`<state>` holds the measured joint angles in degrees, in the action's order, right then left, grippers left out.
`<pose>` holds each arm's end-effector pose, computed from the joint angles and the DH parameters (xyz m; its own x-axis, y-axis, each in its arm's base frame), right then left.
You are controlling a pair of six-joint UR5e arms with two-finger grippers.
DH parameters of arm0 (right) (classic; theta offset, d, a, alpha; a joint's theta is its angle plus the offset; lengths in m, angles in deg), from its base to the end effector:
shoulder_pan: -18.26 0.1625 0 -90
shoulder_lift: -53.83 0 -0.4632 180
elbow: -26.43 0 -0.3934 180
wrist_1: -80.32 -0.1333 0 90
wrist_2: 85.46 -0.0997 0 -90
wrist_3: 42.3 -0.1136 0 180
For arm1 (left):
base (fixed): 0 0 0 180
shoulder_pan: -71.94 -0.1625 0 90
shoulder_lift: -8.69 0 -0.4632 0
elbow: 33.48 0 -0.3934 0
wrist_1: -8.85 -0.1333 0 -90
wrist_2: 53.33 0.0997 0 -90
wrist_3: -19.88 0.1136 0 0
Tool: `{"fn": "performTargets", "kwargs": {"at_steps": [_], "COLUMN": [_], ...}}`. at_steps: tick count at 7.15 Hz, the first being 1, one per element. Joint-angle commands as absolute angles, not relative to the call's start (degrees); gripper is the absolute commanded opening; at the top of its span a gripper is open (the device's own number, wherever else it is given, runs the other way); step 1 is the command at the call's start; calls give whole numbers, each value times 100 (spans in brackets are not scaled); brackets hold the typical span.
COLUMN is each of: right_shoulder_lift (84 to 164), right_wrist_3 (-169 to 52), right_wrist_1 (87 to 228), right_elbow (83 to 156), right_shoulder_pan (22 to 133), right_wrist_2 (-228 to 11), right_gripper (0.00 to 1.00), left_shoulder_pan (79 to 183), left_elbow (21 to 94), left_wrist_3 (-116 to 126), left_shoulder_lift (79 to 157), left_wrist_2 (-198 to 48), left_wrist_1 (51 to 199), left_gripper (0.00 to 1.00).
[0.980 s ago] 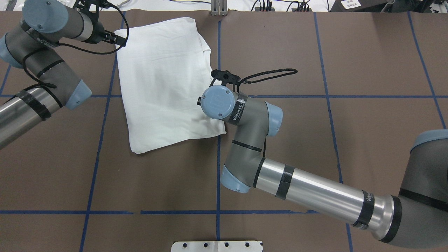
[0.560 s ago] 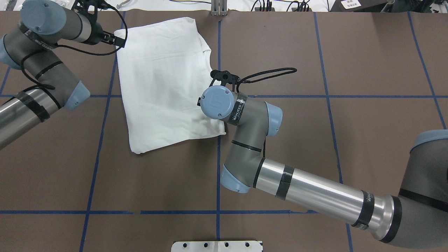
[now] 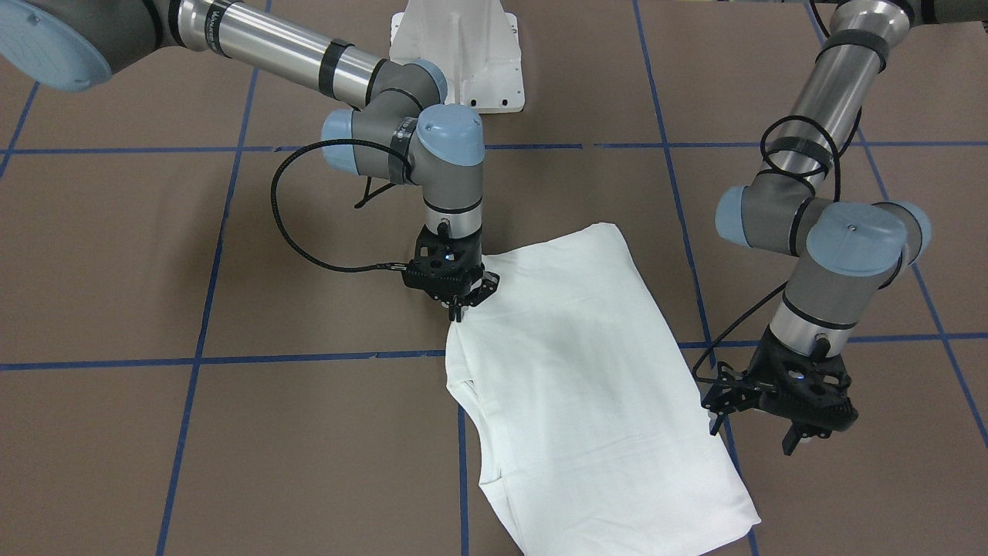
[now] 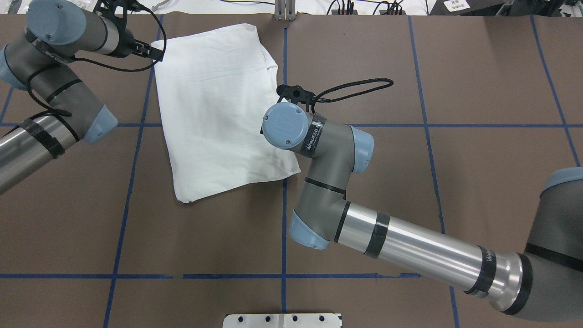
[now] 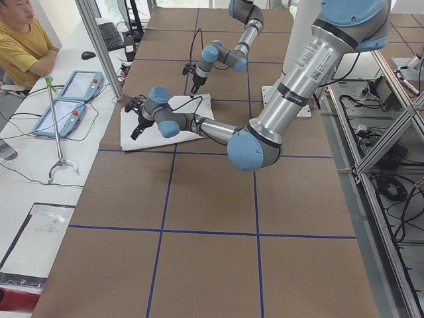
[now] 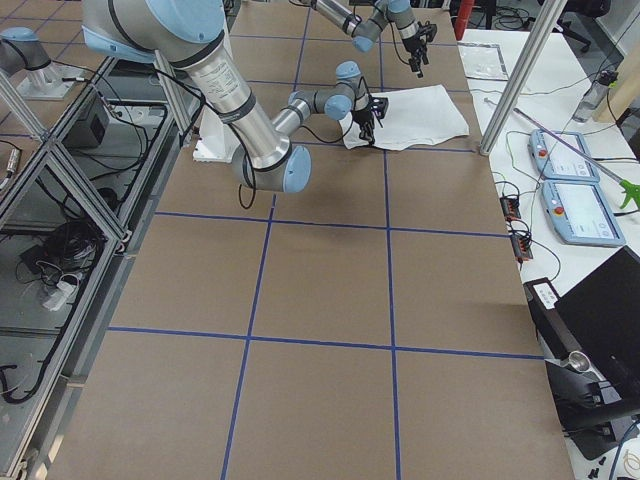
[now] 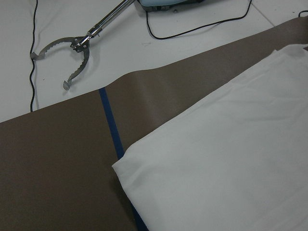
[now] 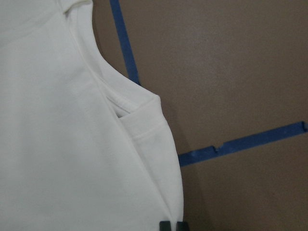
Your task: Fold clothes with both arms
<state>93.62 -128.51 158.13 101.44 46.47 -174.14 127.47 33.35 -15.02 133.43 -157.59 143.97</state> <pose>-0.6657 -0.5114 0.2355 0.6273 0.2615 0.7336 -0.4470 0.8922 0.0642 0.3638 -0.7160 0.4414 0.7376 0.3300 -0.5891 0.1356 0.7823 0.6080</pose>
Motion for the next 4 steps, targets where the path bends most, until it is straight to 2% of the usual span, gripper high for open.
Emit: {"fn": "performTargets", "kwargs": {"at_steps": [1, 3, 4], "right_shoulder_lift": [10132, 11179, 11453], "right_wrist_3": [-12835, -12939, -13062], "right_wrist_1": [16232, 16441, 16591], "right_elbow": [11295, 12665, 13107], "right_shoulder_pan": [4709, 4361, 3957], "right_wrist_2": [-17502, -17214, -16838], "right_gripper": [0, 0, 0], "left_shoulder_pan": [12731, 12722, 12722], "left_elbow": [3393, 3464, 3568], "left_wrist_3": [-1510, -1510, -1519], "left_shoulder_lift": [13341, 13341, 13332], "left_wrist_2": [-15766, -15879, -16098], "left_wrist_1": [14394, 14394, 14394], "left_gripper": [100, 100, 100]}}
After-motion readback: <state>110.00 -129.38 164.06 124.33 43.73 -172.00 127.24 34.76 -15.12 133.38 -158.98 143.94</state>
